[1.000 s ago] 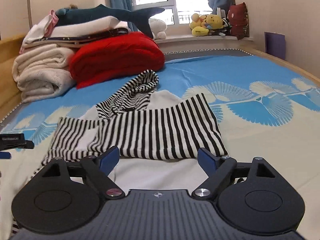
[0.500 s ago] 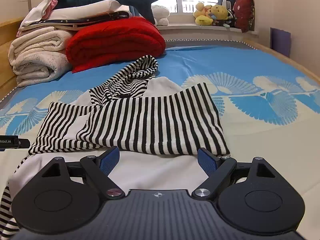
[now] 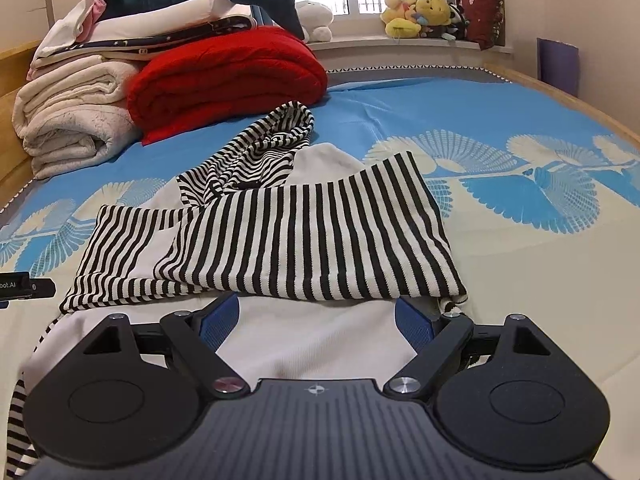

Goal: Fold small clothes

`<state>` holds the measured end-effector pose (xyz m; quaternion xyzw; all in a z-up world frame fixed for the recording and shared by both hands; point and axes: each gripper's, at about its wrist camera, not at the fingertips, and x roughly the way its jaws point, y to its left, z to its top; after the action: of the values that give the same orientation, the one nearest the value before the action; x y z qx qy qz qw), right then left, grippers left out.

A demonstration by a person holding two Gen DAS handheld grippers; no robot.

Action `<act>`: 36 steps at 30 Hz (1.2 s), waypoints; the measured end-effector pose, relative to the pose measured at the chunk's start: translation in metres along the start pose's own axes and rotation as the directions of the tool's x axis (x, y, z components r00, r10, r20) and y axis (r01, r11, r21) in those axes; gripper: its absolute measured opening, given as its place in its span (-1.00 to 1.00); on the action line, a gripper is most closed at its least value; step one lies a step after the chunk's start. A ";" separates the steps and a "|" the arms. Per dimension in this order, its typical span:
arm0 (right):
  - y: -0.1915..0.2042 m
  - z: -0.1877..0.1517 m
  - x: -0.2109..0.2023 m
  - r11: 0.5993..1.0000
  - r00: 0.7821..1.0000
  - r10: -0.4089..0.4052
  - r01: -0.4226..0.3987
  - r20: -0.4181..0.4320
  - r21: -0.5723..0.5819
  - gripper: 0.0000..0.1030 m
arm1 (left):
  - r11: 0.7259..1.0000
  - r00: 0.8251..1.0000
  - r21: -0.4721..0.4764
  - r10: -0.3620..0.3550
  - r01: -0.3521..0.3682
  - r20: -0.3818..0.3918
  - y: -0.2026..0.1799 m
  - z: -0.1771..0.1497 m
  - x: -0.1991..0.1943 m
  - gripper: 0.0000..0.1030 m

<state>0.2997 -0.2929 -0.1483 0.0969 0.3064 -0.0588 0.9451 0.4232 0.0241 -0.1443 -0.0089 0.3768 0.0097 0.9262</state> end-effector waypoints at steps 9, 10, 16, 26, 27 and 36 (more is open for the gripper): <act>0.000 0.000 0.001 1.000 1.000 0.005 -0.005 -0.006 0.000 0.67 | 1.000 1.000 0.004 -0.006 0.006 0.000 -0.002 -0.001 -0.001 0.99; 0.000 0.000 0.001 1.000 1.000 0.005 -0.005 -0.006 0.001 0.67 | 1.000 1.000 0.006 -0.006 0.006 0.000 -0.002 -0.001 -0.001 0.99; 0.001 0.000 0.002 1.000 1.000 0.007 -0.007 -0.007 -0.001 0.67 | 1.000 1.000 0.018 -0.011 0.011 0.001 -0.004 -0.002 -0.002 0.99; -0.012 0.012 -0.009 0.999 0.998 -0.022 0.020 0.060 0.032 0.67 | 0.975 0.978 0.080 -0.207 0.207 -0.015 -0.047 -0.018 -0.060 0.99; -0.015 0.014 -0.012 0.999 0.997 -0.026 0.022 0.071 0.048 0.67 | 0.965 0.970 0.090 -0.244 0.245 -0.017 -0.055 -0.018 -0.073 0.99; -0.058 0.047 -0.082 0.969 0.970 0.029 -0.086 0.243 0.230 0.68 | 0.896 0.895 0.234 -0.418 0.377 0.156 -0.071 0.057 -0.207 0.99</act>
<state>0.2507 -0.3552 -0.0708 0.2111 0.1787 -0.0788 0.9577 0.3172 -0.0480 0.0416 0.0073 0.2701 -0.2173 0.9380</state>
